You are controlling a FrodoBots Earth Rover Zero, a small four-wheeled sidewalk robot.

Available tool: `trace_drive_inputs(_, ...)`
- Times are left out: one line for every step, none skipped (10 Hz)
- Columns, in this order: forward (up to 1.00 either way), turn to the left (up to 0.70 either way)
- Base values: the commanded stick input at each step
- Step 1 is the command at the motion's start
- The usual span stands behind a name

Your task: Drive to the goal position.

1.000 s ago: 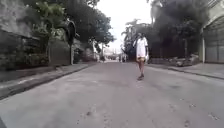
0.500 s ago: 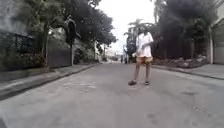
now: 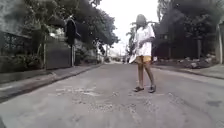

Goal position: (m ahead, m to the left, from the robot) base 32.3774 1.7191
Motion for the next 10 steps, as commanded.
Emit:
trace_drive_inputs(1.00, 0.00)
trace_drive_inputs(1.00, 0.00)
trace_drive_inputs(1.00, 0.00)
trace_drive_inputs(1.00, 0.00)
trace_drive_inputs(1.00, 0.00)
trace_drive_inputs(1.00, 0.00)
trace_drive_inputs(1.00, 0.00)
trace_drive_inputs(1.00, 0.01)
trace_drive_inputs(1.00, 0.01)
trace_drive_inputs(1.00, 0.01)
